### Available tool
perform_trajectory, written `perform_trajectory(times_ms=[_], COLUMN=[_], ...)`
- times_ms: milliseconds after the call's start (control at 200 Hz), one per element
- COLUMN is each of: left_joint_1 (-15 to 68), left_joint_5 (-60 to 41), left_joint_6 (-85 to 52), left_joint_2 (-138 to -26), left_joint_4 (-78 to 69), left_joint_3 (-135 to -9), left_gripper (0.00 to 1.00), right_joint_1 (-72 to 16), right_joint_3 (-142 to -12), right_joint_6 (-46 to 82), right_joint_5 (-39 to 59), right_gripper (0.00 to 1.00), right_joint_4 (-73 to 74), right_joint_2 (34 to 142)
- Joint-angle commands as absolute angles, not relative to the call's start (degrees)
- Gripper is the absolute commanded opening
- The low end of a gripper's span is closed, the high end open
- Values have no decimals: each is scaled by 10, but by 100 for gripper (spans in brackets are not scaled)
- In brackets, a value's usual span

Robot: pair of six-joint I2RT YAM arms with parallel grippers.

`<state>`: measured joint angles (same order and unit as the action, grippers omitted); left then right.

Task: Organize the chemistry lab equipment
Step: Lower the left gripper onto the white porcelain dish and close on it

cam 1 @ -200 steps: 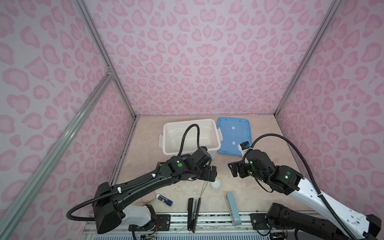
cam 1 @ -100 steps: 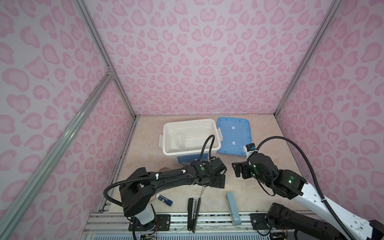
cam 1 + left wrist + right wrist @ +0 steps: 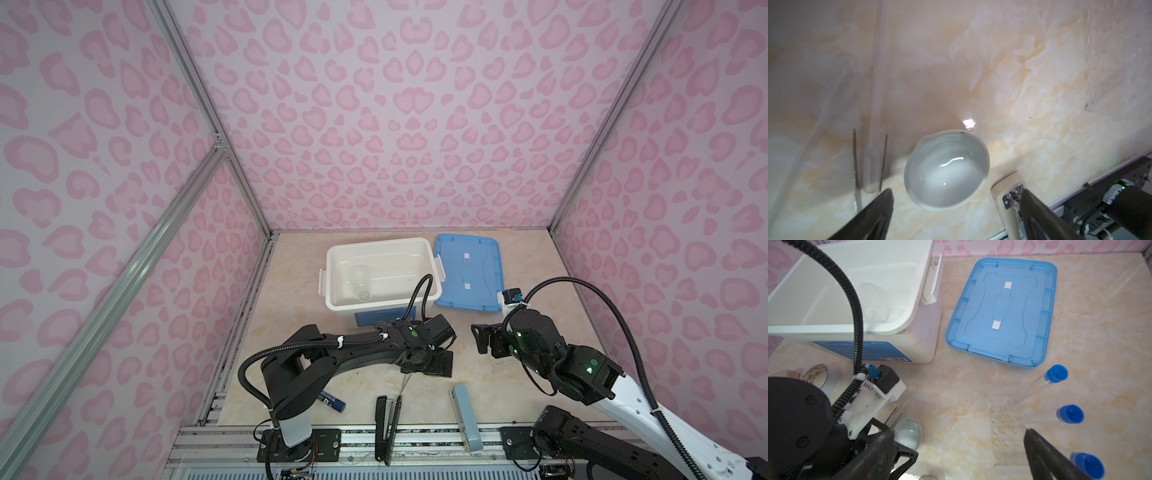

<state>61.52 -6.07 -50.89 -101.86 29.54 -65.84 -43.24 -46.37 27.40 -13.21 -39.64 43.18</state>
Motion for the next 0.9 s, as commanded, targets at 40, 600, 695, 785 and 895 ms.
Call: perform_trajectory(times_ms=[40, 600, 695, 785, 895], left_joint_1=[614, 616, 617, 621, 631], left_joint_5=[-71, -43, -23, 5, 35], left_joint_6=[-502, -472, -462, -453, -437], left_joint_2=[-1028, -1089, -1102, -1105, -1103], left_joint_4=[285, 292, 306, 327, 346], left_joint_3=[-669, -726, -741, -747, -746], left_gripper=[96, 95, 95, 95, 93], right_joint_1=[-426, -395, -391, -390, -390], right_joint_3=[-458, -455, -460, -462, -464], right_joint_6=[269, 256, 253, 253, 254], right_joint_5=[-129, -110, -105, -104, -103], right_gripper=[98, 98, 98, 98, 97], right_joint_4=[-397, -419, -422, -423, -421], right_joint_2=[427, 427, 429, 430, 427])
